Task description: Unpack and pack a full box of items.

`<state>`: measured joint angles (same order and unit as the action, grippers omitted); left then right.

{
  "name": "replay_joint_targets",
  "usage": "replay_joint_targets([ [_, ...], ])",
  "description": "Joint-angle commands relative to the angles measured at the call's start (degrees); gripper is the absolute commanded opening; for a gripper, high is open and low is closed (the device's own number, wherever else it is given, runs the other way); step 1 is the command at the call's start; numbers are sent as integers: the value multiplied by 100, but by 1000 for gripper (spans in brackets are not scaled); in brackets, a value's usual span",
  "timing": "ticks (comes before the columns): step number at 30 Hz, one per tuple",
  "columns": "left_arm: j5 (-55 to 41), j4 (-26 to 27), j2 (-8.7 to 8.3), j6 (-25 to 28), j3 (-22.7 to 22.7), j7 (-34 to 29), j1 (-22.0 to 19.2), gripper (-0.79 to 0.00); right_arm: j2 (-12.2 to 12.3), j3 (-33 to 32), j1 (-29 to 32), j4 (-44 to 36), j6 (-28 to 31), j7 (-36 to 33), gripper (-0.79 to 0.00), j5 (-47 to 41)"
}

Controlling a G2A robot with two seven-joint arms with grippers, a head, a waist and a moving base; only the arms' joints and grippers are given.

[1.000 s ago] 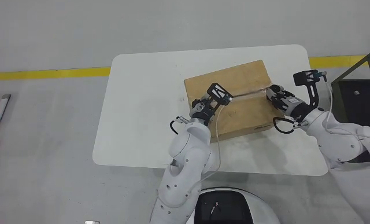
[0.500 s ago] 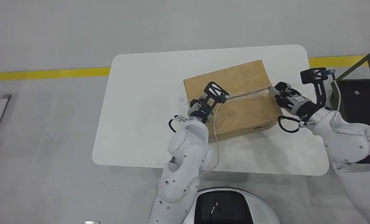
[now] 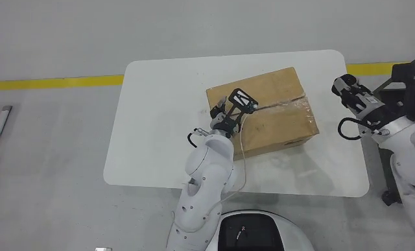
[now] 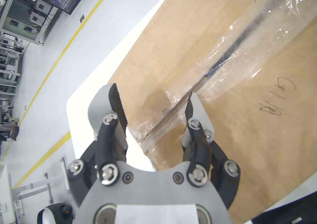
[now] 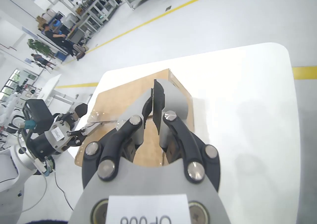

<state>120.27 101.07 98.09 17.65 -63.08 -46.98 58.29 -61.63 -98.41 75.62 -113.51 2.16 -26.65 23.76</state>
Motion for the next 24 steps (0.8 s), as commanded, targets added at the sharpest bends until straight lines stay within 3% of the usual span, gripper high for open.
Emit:
replay_joint_targets([
  [1,8,149,-4,-26,-14,-17,31,0,-9,58,9,-49,76,79,-785,-83],
  [11,37,1018,-58,-113,-268,-181,408,0,-3,-65,78,67,-51,251,-785,124],
  [17,225,1489,-112,-30,-399,-171,681,0,-16,-109,107,-56,-20,303,-785,-190],
  [24,198,2255,-169,-438,-960,-279,1259,0,-80,1002,-205,-225,219,79,-785,-317],
])
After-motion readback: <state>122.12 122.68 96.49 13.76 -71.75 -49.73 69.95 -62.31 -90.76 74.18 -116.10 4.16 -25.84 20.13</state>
